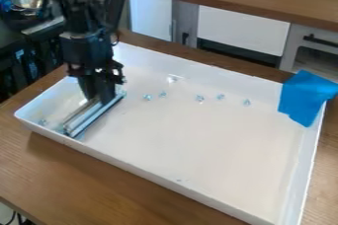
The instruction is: Sweep into pile
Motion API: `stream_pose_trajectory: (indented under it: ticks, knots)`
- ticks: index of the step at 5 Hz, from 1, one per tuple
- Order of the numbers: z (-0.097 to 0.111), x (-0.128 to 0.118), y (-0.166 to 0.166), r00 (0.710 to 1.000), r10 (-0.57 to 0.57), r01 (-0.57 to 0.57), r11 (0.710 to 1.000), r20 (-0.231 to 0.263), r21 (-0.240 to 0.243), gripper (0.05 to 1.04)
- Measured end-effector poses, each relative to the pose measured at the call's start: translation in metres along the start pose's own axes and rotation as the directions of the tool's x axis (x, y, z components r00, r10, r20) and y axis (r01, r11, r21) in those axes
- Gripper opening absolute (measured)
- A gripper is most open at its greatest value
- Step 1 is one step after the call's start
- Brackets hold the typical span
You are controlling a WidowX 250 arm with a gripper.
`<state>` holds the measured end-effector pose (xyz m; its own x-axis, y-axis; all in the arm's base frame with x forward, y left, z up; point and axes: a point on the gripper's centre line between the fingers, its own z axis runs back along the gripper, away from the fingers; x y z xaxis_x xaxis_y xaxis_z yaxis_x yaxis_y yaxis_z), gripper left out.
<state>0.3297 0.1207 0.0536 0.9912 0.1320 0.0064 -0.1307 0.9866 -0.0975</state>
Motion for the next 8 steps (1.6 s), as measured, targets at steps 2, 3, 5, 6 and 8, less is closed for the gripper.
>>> stream_pose_trajectory:
  ticks: [2, 3, 5, 6, 8]
  knots:
    - [0.042, 0.019, -0.065, 0.975, -0.221, 0.221, 0.971, 0.012, -0.091, 0.343]
    - [0.046, 0.032, -0.125, 0.969, -0.246, 0.245, 0.960, 0.009, -0.134, 0.343]
    - [0.024, 0.052, -0.214, 0.979, -0.203, 0.205, 0.954, 0.036, -0.220, 0.343]
    - [0.006, 0.066, -0.241, 0.981, -0.184, 0.194, 0.950, 0.063, -0.246, 0.343]
    - [-0.012, 0.089, -0.243, 0.988, -0.124, 0.141, 0.963, 0.088, -0.228, 0.343]
